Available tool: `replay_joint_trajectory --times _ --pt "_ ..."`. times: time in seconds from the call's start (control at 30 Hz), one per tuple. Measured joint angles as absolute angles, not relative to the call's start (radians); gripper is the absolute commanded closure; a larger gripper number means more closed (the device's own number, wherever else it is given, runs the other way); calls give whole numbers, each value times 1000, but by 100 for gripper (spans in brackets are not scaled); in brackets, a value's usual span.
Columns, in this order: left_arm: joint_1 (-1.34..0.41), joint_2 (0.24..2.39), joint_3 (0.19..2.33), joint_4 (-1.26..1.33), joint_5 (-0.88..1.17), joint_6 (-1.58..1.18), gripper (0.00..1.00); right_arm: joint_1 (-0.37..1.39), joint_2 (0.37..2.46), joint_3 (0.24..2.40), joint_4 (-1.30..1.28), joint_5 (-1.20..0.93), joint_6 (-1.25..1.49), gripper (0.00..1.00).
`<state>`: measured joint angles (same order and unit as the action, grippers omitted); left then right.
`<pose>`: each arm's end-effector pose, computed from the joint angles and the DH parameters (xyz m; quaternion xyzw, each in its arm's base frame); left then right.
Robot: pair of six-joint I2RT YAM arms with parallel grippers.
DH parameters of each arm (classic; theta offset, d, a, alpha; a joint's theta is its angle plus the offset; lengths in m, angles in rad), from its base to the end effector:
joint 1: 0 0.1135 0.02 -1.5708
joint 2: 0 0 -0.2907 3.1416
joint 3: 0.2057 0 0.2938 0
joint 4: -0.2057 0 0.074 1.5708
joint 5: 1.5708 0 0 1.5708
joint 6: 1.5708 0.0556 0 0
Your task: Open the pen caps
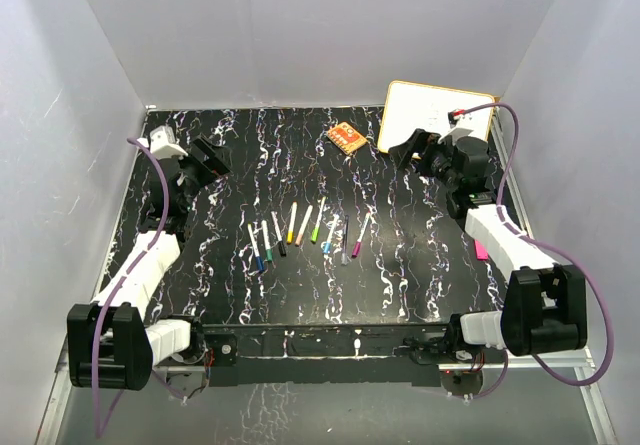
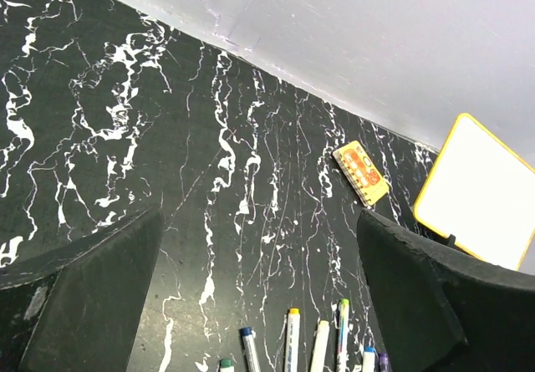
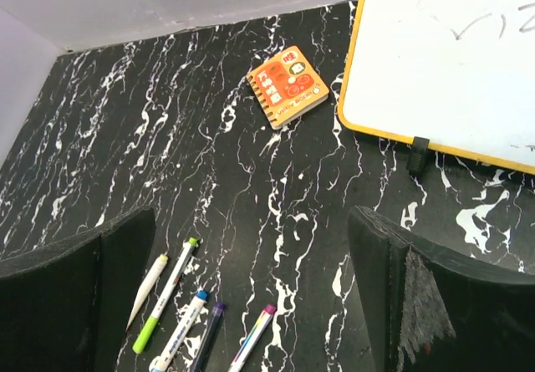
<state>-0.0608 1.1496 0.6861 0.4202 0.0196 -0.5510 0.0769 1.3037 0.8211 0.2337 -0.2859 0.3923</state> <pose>0.3141 -0.0202 0.2983 -0.1687 0.7023 -0.2150 0.6574 0.3471 0.0425 0.2822 0.0363 0.7854 0.2506 0.5648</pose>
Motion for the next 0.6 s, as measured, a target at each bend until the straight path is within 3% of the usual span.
replay_joint_trajectory --times 0.23,0.6 --pt "-61 1079 640 418 13 -579 1 79 1250 821 152 -256 346 2" --pt "-61 1086 715 201 -10 -595 1 163 1243 860 18 -170 282 2"
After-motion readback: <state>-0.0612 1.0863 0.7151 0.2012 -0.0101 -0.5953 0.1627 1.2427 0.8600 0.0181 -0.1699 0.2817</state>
